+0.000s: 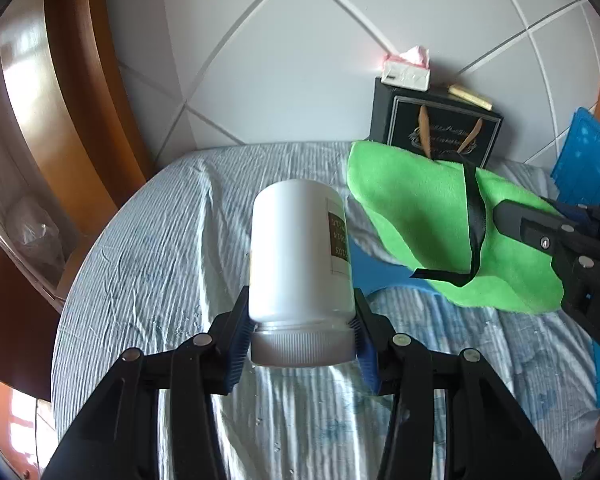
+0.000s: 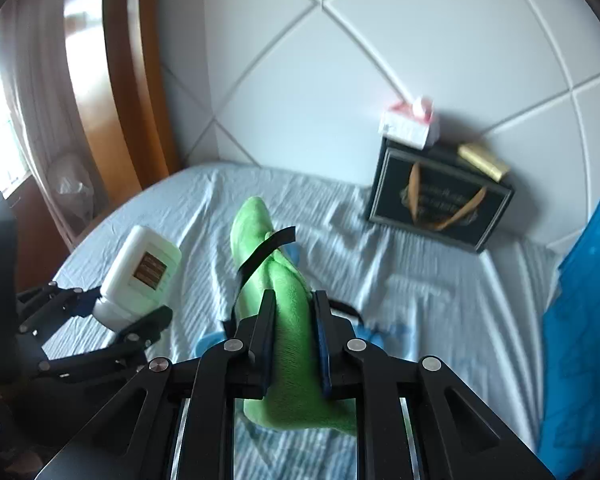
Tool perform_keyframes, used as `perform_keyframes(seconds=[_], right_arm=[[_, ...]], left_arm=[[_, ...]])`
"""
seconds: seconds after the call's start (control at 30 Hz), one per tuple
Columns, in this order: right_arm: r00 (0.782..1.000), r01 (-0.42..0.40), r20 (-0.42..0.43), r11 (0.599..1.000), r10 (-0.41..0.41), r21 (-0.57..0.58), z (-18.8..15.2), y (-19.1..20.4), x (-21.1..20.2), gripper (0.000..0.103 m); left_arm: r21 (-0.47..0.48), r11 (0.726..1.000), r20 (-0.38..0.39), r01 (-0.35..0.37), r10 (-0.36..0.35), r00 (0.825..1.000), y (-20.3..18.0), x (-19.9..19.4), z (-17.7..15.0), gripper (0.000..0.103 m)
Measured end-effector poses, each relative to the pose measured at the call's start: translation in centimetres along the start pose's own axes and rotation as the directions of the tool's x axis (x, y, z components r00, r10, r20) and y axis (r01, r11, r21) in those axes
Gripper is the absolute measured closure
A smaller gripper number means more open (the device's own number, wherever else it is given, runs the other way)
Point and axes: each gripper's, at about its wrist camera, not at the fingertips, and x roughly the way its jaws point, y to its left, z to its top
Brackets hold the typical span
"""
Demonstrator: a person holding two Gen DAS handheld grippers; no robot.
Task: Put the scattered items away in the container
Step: 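Lift the white bottle and green hat and carry both over the crate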
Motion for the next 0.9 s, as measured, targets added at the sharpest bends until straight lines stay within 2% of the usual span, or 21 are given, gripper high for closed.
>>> perform_keyframes(seconds=[0.2, 0.43, 0.67, 0.9], right_arm=[[0.997, 0.01, 0.08, 0.999, -0.006, -0.048, 0.9, -0.9, -5.3, 0.086], [0.987, 0.051, 0.152, 0.997, -0.043, -0.053, 1.6, -2.3, -10.8, 0.087], [0.969, 0.143, 0.205, 0.99, -0.14, -0.001, 2.0, -3.8, -16.4, 0.087], [0.933, 0.25, 0.251, 0.966, -0.259, 0.066, 1.4, -6.5, -23.1, 0.087]], left_arm=[[-0.018, 1.0, 0.075, 0.002, -0.001, 0.997, -2.4, -4.7, 1.5, 0.058], [0.01, 1.0, 0.139, 0.023, -0.024, 0.99, -5.1, -9.3, 2.4, 0.058], [0.08, 0.992, 0.202, 0.101, -0.115, 0.973, -7.6, -13.0, 3.9, 0.058], [0.162, 0.971, 0.242, 0.177, -0.213, 0.947, -11.8, -17.3, 4.9, 0.058]])
